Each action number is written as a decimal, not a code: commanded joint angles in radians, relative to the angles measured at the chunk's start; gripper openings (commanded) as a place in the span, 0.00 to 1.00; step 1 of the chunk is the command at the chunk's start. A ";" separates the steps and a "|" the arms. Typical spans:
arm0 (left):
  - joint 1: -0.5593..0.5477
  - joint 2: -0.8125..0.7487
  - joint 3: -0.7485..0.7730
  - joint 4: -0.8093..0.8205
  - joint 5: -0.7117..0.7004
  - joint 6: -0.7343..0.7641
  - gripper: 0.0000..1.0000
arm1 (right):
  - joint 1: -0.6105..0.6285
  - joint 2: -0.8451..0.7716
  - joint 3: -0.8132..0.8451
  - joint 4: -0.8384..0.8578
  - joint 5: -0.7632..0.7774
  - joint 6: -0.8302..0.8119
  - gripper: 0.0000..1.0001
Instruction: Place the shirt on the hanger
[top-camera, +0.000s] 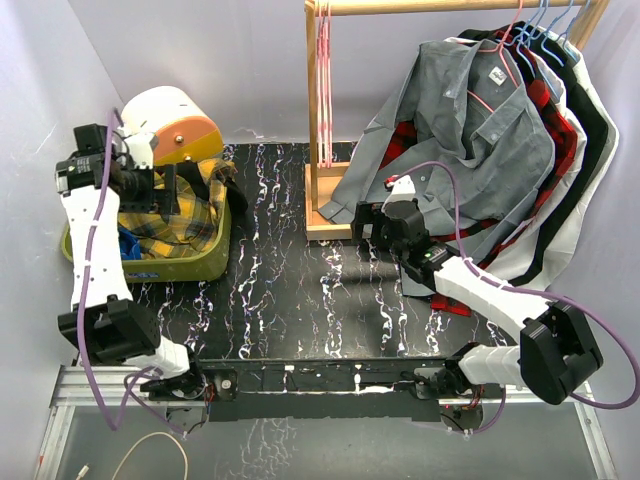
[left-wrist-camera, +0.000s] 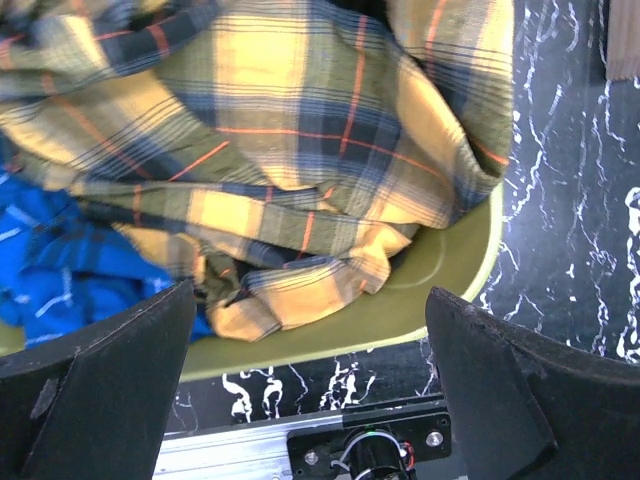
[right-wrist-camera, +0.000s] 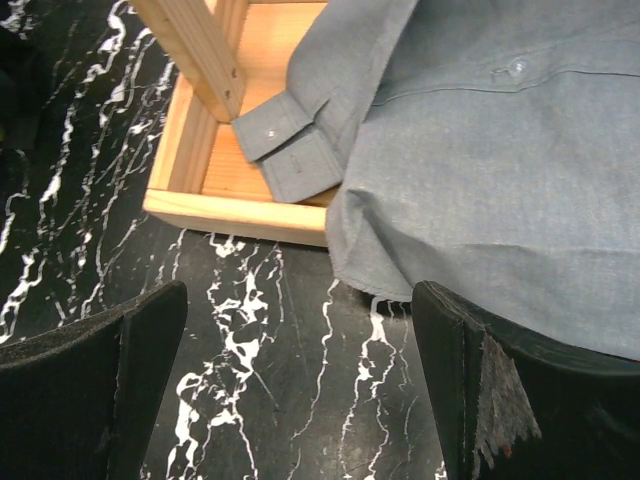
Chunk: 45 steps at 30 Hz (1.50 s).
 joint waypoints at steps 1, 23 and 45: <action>-0.075 0.036 0.027 -0.018 0.037 -0.016 0.97 | 0.000 -0.048 -0.008 0.078 -0.062 -0.014 0.99; -0.092 0.450 0.226 0.176 -0.113 0.240 0.97 | 0.001 -0.071 -0.016 0.021 -0.113 0.040 0.99; -0.083 0.478 0.234 0.041 -0.153 0.351 0.00 | 0.001 -0.118 -0.078 0.108 -0.300 0.035 0.99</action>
